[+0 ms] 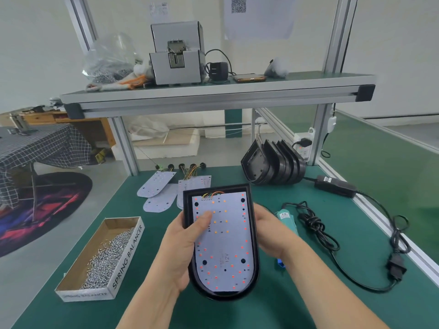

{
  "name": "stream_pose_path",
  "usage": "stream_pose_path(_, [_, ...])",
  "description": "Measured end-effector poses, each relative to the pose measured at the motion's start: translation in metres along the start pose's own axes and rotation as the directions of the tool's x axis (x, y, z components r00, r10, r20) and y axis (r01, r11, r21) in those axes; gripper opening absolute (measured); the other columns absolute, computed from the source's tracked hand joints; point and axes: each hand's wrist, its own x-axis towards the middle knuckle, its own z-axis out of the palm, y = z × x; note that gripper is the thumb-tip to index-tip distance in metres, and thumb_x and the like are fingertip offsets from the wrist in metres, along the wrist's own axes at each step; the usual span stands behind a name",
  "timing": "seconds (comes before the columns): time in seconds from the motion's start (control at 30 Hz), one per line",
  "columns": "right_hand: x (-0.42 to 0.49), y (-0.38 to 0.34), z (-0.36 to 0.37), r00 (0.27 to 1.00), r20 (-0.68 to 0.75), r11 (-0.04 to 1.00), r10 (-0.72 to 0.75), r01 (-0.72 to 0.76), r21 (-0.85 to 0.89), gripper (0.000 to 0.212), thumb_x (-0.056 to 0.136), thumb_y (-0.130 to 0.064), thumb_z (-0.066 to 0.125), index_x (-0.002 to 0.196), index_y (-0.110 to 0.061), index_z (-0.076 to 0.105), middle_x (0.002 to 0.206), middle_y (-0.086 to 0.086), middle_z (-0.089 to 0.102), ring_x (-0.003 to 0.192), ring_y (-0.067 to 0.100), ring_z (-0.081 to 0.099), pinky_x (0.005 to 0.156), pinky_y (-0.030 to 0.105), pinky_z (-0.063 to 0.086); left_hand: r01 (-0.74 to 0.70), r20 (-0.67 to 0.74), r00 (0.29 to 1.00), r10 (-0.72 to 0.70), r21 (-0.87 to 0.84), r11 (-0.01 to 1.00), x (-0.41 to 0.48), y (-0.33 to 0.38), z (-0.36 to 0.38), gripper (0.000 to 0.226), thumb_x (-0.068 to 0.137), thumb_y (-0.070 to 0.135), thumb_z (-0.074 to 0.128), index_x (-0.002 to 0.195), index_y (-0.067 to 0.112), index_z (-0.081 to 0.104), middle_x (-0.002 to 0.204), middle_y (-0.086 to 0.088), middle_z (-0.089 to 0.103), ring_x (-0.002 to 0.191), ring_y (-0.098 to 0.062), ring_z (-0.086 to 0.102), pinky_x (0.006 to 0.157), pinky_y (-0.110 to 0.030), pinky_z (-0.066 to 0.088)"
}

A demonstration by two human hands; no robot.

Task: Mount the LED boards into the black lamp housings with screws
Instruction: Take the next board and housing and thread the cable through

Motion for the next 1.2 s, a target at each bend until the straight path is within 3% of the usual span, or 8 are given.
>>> stream_pose_path(0.1, [-0.002, 0.003, 0.011, 0.99, -0.139, 0.981, -0.007, -0.02, -0.195, 0.021, 0.087, -0.007, 0.059, 0.078, -0.02, 0.073, 0.08, -0.01, 0.066, 0.077, 0.01, 0.056, 0.074, 0.024, 0.047, 0.015, 0.045, 0.999, -0.015, 0.0, 1.0, -0.004, 0.002, 0.005, 0.042, 0.066, 0.036, 0.085, 0.103, 0.018, 0.076, 0.114, -0.016, 0.074, 0.101, -0.037, 0.072, 0.078, -0.049, 0.06])
stream_pose_path(0.23, [0.001, 0.003, 0.009, 0.971, -0.219, 0.951, 0.091, -0.15, -0.271, 0.02, 0.102, -0.006, 0.045, 0.084, -0.008, 0.051, 0.078, 0.004, 0.047, 0.069, 0.014, 0.041, 0.061, 0.023, 0.04, 0.024, 0.029, 0.999, -0.024, -0.002, 1.0, -0.01, 0.0, 0.012, 0.045, 0.06, 0.023, 0.092, 0.1, 0.01, 0.076, 0.109, -0.02, 0.074, 0.092, -0.039, 0.074, 0.068, -0.044, 0.06])
stream_pose_path(0.37, [0.003, -0.009, 0.003, 0.971, -0.238, 0.965, 0.002, -0.064, -0.254, 0.026, 0.095, 0.005, 0.054, 0.1, -0.014, 0.07, 0.089, 0.006, 0.07, 0.074, 0.012, 0.051, 0.072, 0.029, 0.044, -0.073, -0.109, 0.991, 0.079, 0.059, 0.996, -0.006, 0.006, 0.005, 0.048, 0.065, 0.022, 0.084, 0.109, 0.007, 0.071, 0.106, -0.018, 0.076, 0.093, -0.039, 0.074, 0.076, -0.051, 0.06])
stream_pose_path(0.47, [0.001, -0.015, -0.007, 0.943, -0.307, 0.991, -0.126, 0.108, -0.075, 0.026, 0.097, -0.038, 0.056, 0.109, -0.021, 0.071, 0.103, 0.012, 0.072, 0.072, 0.02, 0.064, 0.067, 0.034, 0.053, -0.109, -0.158, 0.979, 0.126, 0.112, 0.988, -0.001, 0.009, 0.002, 0.033, 0.078, 0.016, 0.079, 0.109, 0.01, 0.069, 0.103, -0.014, 0.077, 0.092, -0.037, 0.075, 0.081, -0.054, 0.059])
stream_pose_path(0.53, [0.0, -0.014, -0.005, 0.955, -0.237, 0.942, -0.181, 0.099, -0.321, 0.03, 0.087, -0.052, 0.06, 0.105, -0.029, 0.067, 0.096, 0.007, 0.071, 0.08, 0.028, 0.064, 0.077, 0.044, 0.054, -0.113, -0.176, 0.975, 0.138, 0.144, 0.983, 0.0, 0.007, 0.004, 0.025, 0.084, 0.009, 0.076, 0.108, 0.011, 0.069, 0.1, -0.012, 0.078, 0.089, -0.035, 0.075, 0.075, -0.048, 0.062])
stream_pose_path(0.8, [0.008, 0.012, 0.006, 0.833, -0.441, 0.813, -0.334, 0.018, -0.582, 0.01, 0.097, -0.023, 0.058, 0.089, -0.019, 0.056, 0.064, -0.008, 0.053, 0.06, 0.01, 0.043, 0.061, 0.03, 0.038, -0.103, -0.204, 0.967, 0.155, 0.246, 0.964, 0.003, -0.006, 0.013, 0.021, 0.085, 0.01, 0.078, 0.103, 0.015, 0.071, 0.094, -0.006, 0.079, 0.084, -0.029, 0.076, 0.074, -0.045, 0.062])
stream_pose_path(1.0, [0.002, 0.012, 0.009, 0.856, -0.266, 0.717, -0.444, 0.161, -0.678, 0.006, 0.1, -0.024, 0.058, 0.105, -0.027, 0.06, 0.077, -0.023, 0.059, 0.07, 0.004, 0.054, 0.064, 0.012, 0.037, -0.116, -0.089, 0.986, 0.141, 0.241, 0.964, 0.018, 0.006, -0.006, 0.06, 0.081, -0.007, 0.075, 0.125, 0.03, 0.058, 0.106, -0.004, 0.075, 0.096, -0.021, 0.071, 0.088, -0.036, 0.055])
stream_pose_path(1.2, [0.006, 0.009, -0.015, 0.988, -0.138, 0.989, -0.07, 0.051, -0.135, 0.054, 0.094, 0.0, 0.039, 0.126, -0.036, 0.063, 0.12, -0.004, 0.067, 0.068, 0.013, 0.059, 0.067, 0.024, 0.05, -0.135, 0.228, 0.968, 0.104, 0.124, 0.983, 0.023, 0.022, -0.031, 0.034, 0.065, -0.004, 0.082, 0.086, 0.021, 0.07, 0.088, -0.003, 0.067, 0.084, -0.02, 0.061, 0.074, -0.03, 0.047])
